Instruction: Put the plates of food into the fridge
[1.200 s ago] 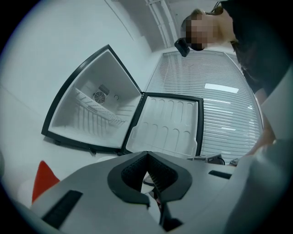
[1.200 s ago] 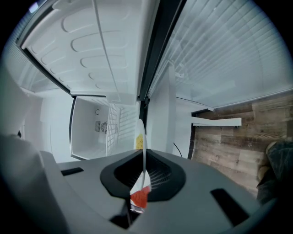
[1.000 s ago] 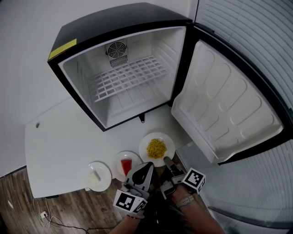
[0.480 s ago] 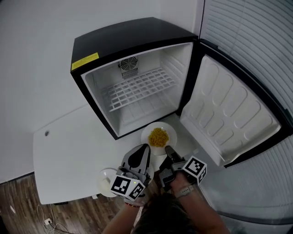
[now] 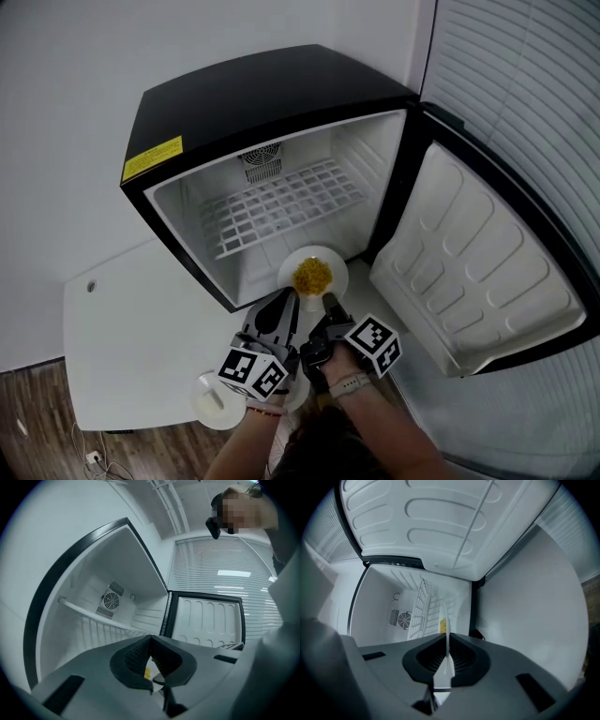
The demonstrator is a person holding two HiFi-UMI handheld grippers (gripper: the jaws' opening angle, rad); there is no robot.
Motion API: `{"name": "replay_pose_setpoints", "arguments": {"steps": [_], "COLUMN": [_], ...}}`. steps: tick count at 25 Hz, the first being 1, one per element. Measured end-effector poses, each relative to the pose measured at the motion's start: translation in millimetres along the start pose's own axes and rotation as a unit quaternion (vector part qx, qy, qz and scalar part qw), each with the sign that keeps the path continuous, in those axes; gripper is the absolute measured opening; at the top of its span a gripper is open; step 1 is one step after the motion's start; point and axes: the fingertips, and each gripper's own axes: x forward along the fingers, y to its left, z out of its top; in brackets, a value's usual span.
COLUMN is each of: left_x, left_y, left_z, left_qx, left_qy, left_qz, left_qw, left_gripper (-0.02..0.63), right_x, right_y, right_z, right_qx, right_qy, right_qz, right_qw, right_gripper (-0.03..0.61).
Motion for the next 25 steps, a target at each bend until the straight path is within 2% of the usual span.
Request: {"name": "replay_pose_setpoints", "arguments": {"steps": [13,25], "left_x": [47.6,65.7], "left_y": [59.0,85.3], "left_z": [-19.9,-40.9], "left_qx": [-0.020,-0.028], "left_qy": [0.020,0.036], "left_qz": [0.022,0.008], "left_qw": [0.9993,0.9989], "left_gripper": [0.006,0.006], "right_x": [82.9,121.8], "right_y": [-10.1,-21.4], "right_z": [30.5,46.1], "right_qx": [-0.030,-0.040], "right_qy": [-0.023,-0.042], "right_qz": [-0.036,-0.069], "right_qw": [0.999,0.996], "right_gripper": [0.017,0.017]}}
